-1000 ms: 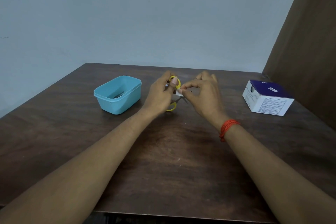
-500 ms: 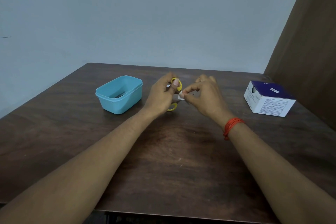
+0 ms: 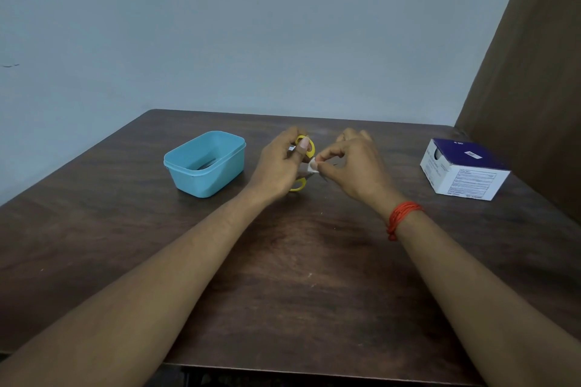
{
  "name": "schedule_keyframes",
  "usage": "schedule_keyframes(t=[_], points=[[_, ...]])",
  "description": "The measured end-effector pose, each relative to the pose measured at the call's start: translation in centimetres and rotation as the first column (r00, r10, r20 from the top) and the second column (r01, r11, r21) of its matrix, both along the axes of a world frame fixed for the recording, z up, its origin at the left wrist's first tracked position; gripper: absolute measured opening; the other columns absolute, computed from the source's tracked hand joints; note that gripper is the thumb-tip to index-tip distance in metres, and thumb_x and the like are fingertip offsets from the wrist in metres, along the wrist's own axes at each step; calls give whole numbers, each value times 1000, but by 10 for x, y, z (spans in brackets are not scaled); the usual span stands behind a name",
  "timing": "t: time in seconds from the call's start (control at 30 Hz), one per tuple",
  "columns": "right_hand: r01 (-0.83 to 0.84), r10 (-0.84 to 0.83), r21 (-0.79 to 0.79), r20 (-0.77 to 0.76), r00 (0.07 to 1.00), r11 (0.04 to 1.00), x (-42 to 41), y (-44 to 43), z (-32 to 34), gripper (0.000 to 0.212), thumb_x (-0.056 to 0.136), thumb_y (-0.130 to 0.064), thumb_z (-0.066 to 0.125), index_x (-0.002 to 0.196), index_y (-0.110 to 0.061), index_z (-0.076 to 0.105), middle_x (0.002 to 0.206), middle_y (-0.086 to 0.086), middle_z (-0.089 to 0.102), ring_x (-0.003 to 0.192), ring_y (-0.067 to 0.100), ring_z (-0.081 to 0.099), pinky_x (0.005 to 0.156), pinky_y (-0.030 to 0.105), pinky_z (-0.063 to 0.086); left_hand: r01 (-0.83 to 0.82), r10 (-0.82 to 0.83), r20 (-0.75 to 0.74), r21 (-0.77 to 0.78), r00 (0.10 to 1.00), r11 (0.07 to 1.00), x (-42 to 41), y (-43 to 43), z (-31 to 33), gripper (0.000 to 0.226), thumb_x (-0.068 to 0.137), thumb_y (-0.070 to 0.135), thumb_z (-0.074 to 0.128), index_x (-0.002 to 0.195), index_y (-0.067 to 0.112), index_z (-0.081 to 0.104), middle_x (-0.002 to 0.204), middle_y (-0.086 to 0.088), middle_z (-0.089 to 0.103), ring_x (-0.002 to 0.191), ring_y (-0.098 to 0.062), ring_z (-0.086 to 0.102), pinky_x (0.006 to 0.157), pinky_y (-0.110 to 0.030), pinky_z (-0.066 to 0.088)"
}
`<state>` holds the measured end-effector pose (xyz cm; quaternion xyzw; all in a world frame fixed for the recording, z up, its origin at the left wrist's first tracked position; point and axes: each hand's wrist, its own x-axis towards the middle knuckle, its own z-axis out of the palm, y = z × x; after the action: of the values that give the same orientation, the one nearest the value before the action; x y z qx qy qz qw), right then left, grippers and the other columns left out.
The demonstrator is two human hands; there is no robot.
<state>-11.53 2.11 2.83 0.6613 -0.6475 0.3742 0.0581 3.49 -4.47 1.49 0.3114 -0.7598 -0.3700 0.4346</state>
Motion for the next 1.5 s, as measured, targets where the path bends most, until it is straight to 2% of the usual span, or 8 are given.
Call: schedule_keyframes(t=[0.13, 0.3, 0.47, 0.7, 0.83, 0.97, 1.23, 1.5], points=[[5, 2, -75, 89, 996, 997, 0, 1, 0, 4, 83, -33, 80, 85, -30, 79, 80, -9, 43, 90, 16, 43, 70, 30, 33, 10, -10, -1, 21, 1000, 1000, -1, -1, 1, 22, 107, 31, 43, 102, 13, 55, 101, -18, 64, 102, -37, 65, 87, -60, 56], [-5, 7, 62, -30, 1000, 998, -2, 2, 0, 8, 83, -39, 79, 88, -32, 80, 83, -3, 50, 95, 22, 46, 75, 36, 45, 15, -15, -12, -5, 1000, 1000, 0, 0, -1, 17, 106, 28, 46, 100, 15, 56, 103, -14, 62, 101, -28, 67, 80, -52, 62], [-6, 10, -61, 61, 998, 998, 1, 0, 0, 9, 83, -36, 79, 87, -28, 79, 85, -1, 50, 91, 19, 45, 71, 33, 37, 34, -32, -37, 32, 999, 999, -1, -1, 0, 16, 106, 31, 43, 98, 23, 55, 106, -17, 63, 106, -34, 65, 86, -55, 59], [-20, 21, 29, -38, 999, 999, -6, -2, -4, 5, 82, -36, 80, 86, -33, 80, 77, -6, 47, 87, 19, 45, 70, 29, 32, 25, -25, -19, -13, 1000, 1000, -1, -2, -2, 13, 106, 27, 46, 98, 21, 56, 106, -13, 61, 103, -31, 65, 82, -53, 61], [0, 27, -151, 175, 984, 989, -4, -4, -3, 5, 84, -29, 79, 89, -28, 80, 78, -13, 45, 85, 12, 48, 70, 27, 35, 11, -8, -65, 52, 998, 999, -2, -2, -3, 19, 106, 34, 46, 96, 20, 56, 105, -15, 65, 102, -34, 68, 81, -57, 60], [76, 72, -316, 432, 899, 946, -11, -2, 4, 8, 80, -36, 81, 84, -41, 77, 78, -14, 54, 74, -5, 53, 67, 8, 37, -16, 75, -249, 230, 966, 973, -2, -6, -4, 25, 106, 34, 47, 85, 24, 55, 93, -4, 62, 95, -25, 72, 71, -53, 60], [23, -35, 27, 618, 786, 999, -5, -12, -27, 6, 78, -28, 86, 81, -25, 81, 77, -13, 76, 75, -4, 67, 70, 19, 52, 44, 268, -489, 537, 830, 843, -3, -14, -4, 27, 109, 29, 38, 86, 23, 51, 91, -6, 55, 65, -7, 71, 74, -41, 54], [-98, 95, -40, 743, 662, 994, 9, -17, -32, 7, 79, -21, 85, 79, -26, 80, 78, -12, 76, 80, -1, 70, 75, 17, 54, 70, 248, -497, 537, 832, 841, -12, -7, -5, 30, 109, 32, 39, 84, 21, 52, 87, -6, 55, 78, -15, 71, 68, -41, 57]])
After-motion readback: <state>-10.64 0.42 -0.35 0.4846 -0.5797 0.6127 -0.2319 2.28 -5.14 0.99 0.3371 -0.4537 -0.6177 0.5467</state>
